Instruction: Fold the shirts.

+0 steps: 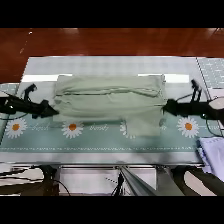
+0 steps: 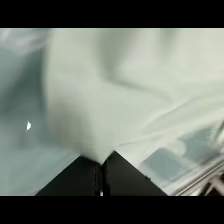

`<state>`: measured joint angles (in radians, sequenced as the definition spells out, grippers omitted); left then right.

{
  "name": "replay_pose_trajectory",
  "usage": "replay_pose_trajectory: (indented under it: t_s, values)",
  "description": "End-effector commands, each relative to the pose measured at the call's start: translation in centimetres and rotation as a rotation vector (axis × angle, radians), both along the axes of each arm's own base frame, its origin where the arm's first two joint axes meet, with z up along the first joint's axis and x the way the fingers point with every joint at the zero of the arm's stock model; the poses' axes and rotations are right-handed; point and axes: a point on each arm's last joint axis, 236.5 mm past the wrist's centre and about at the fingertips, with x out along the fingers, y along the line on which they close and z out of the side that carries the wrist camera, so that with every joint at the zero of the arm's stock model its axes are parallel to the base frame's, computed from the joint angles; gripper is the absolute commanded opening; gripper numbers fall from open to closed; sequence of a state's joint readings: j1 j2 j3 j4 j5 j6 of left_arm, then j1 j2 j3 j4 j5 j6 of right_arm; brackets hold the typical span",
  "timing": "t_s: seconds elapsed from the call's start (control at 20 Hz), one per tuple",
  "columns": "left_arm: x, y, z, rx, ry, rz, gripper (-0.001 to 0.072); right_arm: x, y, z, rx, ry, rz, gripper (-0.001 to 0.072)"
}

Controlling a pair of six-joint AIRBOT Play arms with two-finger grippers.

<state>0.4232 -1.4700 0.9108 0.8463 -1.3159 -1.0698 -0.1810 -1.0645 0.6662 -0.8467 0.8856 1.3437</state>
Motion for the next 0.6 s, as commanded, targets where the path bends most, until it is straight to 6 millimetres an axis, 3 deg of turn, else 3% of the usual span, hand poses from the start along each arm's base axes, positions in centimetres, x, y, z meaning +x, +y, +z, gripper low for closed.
replay_pose_trajectory:
  t_s: [0.0, 0.05, 0.15, 0.3, 0.45, 0.55]
  values:
    - [7.3, -0.4, 7.8, -0.083, -0.262, 0.055, 0.0029, 8.8, -1.4, 9.4, -0.003, -0.325, -0.138, 0.0015]
    - [9.0, -0.1, 8.6, -0.054, -0.313, 0.071, 0.0029, 10.6, -1.4, 10.5, -0.011, -0.374, -0.157, 0.0015]
    - [11.4, -0.6, 9.4, -0.007, -0.383, 0.074, 0.0029, 13.2, -0.7, 10.4, -0.014, -0.385, -0.147, 0.0015]
    - [15.1, -1.7, 9.7, 0.052, -0.472, 0.082, 0.0029, 17.2, -0.9, 8.0, -0.020, -0.357, -0.156, 0.0015]
    - [19.7, -0.7, 10.1, 0.126, -0.570, 0.151, 0.0030, 20.2, -1.4, 6.0, -0.018, -0.334, -0.178, 0.0015]
    - [21.2, -0.5, 8.7, 0.123, -0.547, 0.177, 0.0030, 21.4, -1.6, 4.3, -0.008, -0.306, -0.197, 0.0015]
